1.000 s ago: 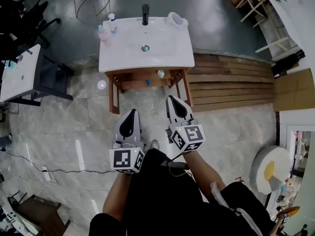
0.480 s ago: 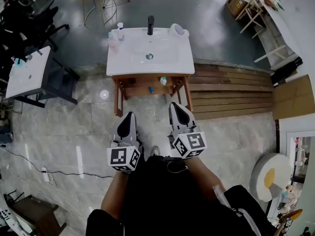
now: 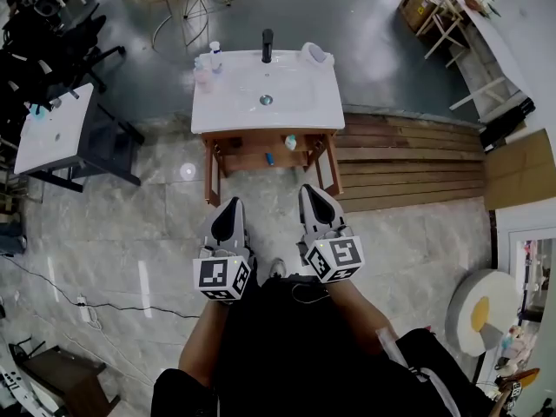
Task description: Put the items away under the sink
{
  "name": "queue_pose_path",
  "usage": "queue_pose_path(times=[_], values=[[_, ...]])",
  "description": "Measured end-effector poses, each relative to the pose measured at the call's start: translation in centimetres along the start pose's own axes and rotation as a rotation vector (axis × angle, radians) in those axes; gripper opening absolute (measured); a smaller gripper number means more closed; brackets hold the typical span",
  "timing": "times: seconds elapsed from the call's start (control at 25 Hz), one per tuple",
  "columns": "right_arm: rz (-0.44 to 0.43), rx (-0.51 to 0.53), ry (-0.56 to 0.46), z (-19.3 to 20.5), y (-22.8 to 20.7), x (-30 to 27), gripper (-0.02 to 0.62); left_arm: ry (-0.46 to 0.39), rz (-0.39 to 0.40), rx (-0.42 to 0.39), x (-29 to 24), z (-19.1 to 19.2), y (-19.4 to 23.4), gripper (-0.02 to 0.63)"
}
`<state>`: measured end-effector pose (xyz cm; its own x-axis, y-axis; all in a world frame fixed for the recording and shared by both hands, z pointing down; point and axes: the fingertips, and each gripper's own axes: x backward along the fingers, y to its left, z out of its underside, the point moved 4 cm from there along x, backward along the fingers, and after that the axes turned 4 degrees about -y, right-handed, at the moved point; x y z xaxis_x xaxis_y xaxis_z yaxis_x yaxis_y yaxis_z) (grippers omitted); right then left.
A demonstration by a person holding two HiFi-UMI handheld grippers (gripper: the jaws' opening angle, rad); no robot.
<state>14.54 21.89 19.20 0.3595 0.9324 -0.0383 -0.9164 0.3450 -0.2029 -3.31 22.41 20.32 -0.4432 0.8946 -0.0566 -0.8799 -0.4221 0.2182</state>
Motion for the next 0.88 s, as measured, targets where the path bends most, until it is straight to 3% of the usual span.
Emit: queue_pose_path(times=[0.56,0.88], values=[[-0.032,-0.011,0.006,0.6,1.4,-0.1,0.015,-0.018,-0.041,0.01,2.1,-0.4,0.4,0.006],[-0.092,-0.003,-0.012,-0.8,3.4,-4.0,0.015,-0.024,-0.094,0.008,2.0,-1.8,4.2,0.006]])
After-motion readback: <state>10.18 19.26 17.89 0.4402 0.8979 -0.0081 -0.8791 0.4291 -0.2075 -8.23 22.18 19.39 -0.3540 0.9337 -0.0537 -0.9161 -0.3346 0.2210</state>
